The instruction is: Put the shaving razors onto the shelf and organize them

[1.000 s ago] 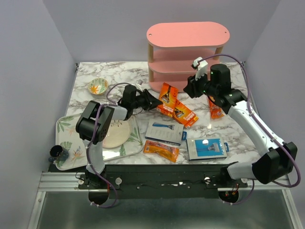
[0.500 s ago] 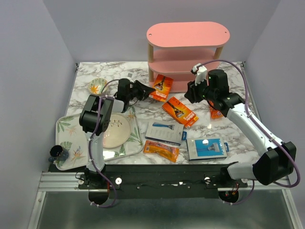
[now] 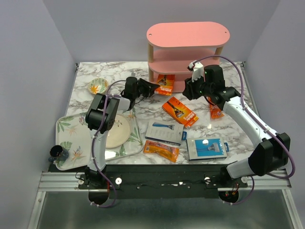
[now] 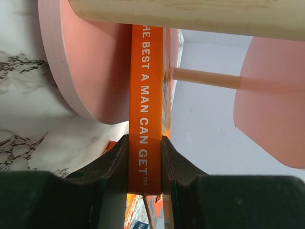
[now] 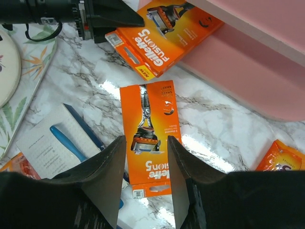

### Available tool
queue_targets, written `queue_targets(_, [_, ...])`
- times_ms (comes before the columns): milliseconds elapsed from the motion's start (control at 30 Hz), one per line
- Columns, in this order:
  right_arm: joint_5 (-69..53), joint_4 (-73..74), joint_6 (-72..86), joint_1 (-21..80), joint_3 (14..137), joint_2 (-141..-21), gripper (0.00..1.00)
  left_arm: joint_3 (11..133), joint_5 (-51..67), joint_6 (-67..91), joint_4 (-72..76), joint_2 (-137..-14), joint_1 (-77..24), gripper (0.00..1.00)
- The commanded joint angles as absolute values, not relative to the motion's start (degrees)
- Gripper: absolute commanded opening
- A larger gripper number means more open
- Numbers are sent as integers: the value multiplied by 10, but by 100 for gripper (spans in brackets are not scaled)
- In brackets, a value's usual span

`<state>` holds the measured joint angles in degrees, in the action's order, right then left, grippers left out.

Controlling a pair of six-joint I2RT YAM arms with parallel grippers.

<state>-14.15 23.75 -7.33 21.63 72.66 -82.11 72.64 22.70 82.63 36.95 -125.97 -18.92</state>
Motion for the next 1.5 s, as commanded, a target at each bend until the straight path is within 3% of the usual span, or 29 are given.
queue_targets(0, [-134,250,-86,215,751,-833,48,717,192,836,322,-1283,-198,45])
queue_targets(200, [-134,243,-93,216,744,-834,48,690,202,809,327,-1256,-197,64])
queue_targets(400, [-127,229,-102,216,725,-837,48,665,205,773,318,-1224,-194,69])
queue_targets(633, [-158,214,-129,242,687,-876,44,636,220,730,330,-1192,-192,65])
queue_targets(767, [-135,203,-178,256,710,-934,38,621,247,682,340,-1157,-190,60])
queue_targets(800, [-127,200,-187,257,726,-947,35,614,258,660,339,-1150,-189,58])
queue_targets(833, [-104,199,-198,260,734,-969,26,611,261,650,334,-1136,-188,54])
queue_targets(933, [-52,170,-255,271,751,-1006,10,601,258,614,303,-1111,-188,23])
queue_targets(967, [-41,159,-291,274,751,-1012,6,599,253,610,287,-1105,-188,3])
queue_targets(1000, [-31,145,-311,277,750,-1019,5,594,241,605,276,-1100,-188,0])
queue_targets(1467, [18,-44,-554,284,740,-1105,1,566,223,532,205,-1047,-186,0])
